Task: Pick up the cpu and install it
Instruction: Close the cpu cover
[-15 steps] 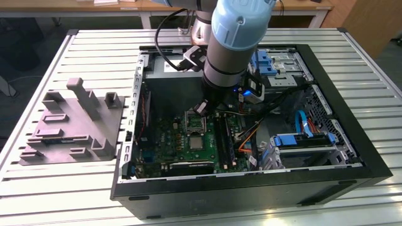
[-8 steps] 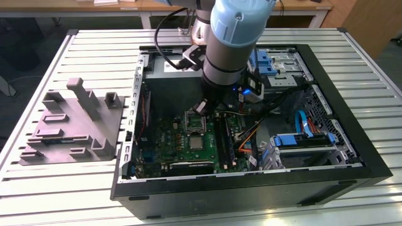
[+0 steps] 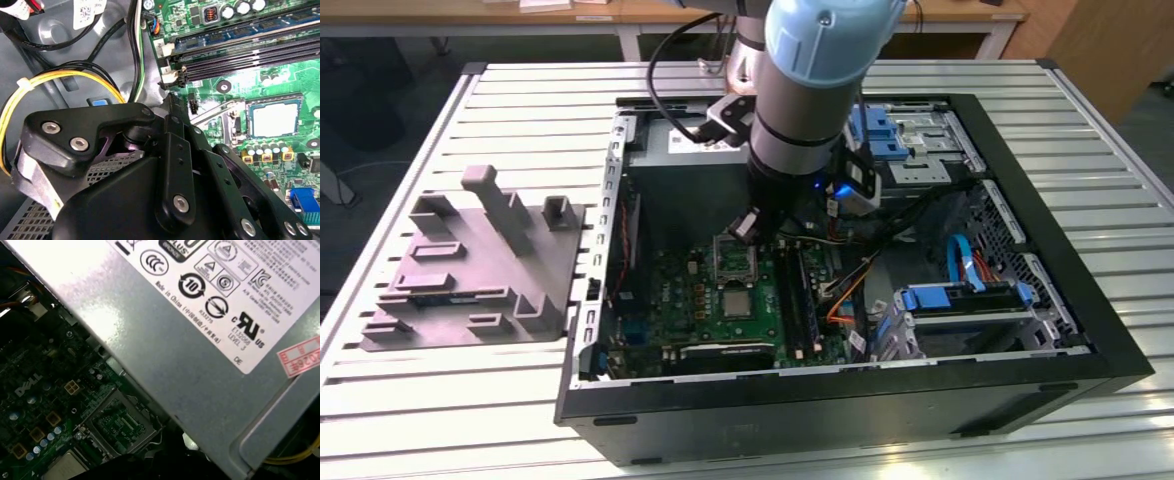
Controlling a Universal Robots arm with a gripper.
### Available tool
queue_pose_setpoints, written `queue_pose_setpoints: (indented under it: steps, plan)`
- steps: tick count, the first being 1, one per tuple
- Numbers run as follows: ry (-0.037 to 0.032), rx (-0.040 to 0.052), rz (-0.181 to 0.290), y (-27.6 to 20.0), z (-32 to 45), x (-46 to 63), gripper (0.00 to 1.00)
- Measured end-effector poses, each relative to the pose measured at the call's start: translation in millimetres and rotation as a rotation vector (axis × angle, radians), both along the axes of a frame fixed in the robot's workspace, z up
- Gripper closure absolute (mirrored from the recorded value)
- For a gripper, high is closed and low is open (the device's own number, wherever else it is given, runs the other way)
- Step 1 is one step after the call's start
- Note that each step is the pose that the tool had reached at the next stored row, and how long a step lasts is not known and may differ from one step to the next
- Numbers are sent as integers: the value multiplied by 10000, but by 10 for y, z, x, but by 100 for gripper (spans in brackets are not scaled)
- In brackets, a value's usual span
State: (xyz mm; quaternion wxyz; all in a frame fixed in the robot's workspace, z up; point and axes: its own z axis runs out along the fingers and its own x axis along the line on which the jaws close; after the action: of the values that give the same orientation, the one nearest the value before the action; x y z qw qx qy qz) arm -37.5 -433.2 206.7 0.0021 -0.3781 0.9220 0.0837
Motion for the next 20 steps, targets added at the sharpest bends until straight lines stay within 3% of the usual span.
queue_pose_setpoints:
  steps: [3, 7, 15, 20]
  plan:
    - [0, -135, 0, 9, 21, -5, 89]
    - [2, -249, 0, 22, 72, -10, 89]
    - [-1, -397, 75, 44, 150, -14, 89]
    - [-10, -437, 505, 48, 167, -17, 89]
